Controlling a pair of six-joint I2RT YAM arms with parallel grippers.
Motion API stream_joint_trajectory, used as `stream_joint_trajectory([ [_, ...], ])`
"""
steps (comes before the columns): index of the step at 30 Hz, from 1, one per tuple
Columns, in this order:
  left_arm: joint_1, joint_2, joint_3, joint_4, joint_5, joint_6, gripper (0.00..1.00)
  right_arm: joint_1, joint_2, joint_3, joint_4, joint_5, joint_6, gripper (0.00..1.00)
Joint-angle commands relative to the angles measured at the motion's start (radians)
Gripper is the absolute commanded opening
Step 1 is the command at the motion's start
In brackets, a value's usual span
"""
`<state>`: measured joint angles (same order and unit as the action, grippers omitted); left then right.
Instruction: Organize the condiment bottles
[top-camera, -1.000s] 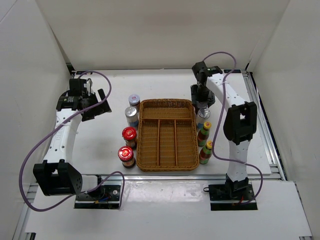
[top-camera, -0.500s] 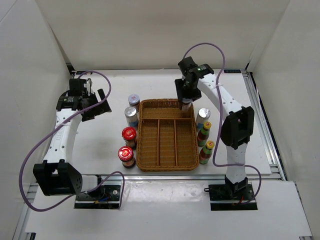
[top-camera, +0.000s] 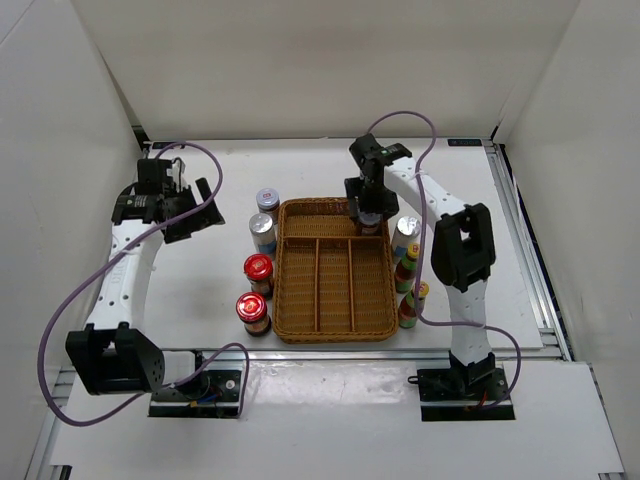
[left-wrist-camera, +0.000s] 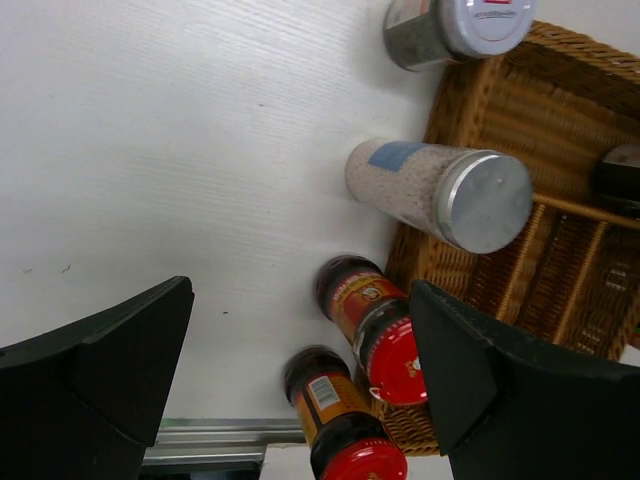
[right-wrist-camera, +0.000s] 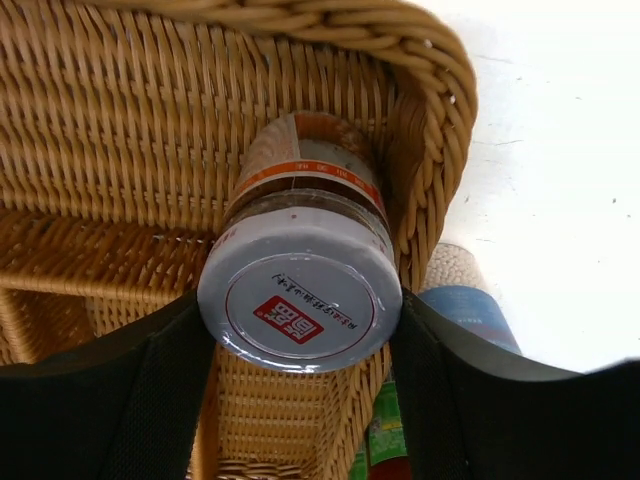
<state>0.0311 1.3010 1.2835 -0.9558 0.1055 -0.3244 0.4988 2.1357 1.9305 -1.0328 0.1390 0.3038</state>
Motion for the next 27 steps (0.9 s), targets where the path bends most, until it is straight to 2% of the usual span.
stream_joint_trajectory([
  [1, 0.003, -0.086, -0.003, 0.051, 0.104, 0.008, 1.0, 0.0, -0.026, -0.008, 0.066, -0.001, 0.029, 0.88],
  [2, 0.003, -0.103, -0.013, 0.07, 0.12, 0.008, 1.0, 0.009, -0.037, -0.008, 0.066, 0.014, 0.041, 0.98],
  [3, 0.003, -0.124, -0.013, 0.116, 0.129, -0.002, 1.0, 0.009, -0.048, -0.008, 0.066, 0.026, 0.041, 1.0],
  [6, -0.016, -0.111, 0.01, 0.147, 0.149, -0.022, 1.0, 0.018, -0.103, 0.027, 0.053, 0.05, 0.051, 1.0],
  [11, -0.124, 0.105, 0.134, 0.169, 0.149, 0.002, 1.0, 0.05, -0.215, 0.09, 0.01, 0.119, 0.027, 1.0],
  [12, -0.163, 0.183, 0.186, 0.169, 0.128, 0.017, 1.0, 0.05, -0.249, 0.09, -0.001, 0.119, 0.017, 1.0],
  [16, -0.235, 0.328, 0.313, 0.126, 0.036, 0.048, 1.0, 0.06, -0.336, 0.065, -0.01, 0.119, 0.006, 1.0],
  [19, -0.255, 0.429, 0.376, 0.126, -0.032, 0.048, 1.0, 0.069, -0.401, 0.022, -0.019, 0.109, 0.006, 1.0],
  [24, -0.287, 0.57, 0.436, 0.126, -0.176, 0.081, 1.0, 0.069, -0.505, -0.042, -0.019, 0.097, -0.022, 1.0],
  [27, -0.306, 0.636, 0.461, 0.126, -0.214, 0.091, 1.0, 0.078, -0.554, -0.087, -0.019, 0.097, -0.031, 1.0],
])
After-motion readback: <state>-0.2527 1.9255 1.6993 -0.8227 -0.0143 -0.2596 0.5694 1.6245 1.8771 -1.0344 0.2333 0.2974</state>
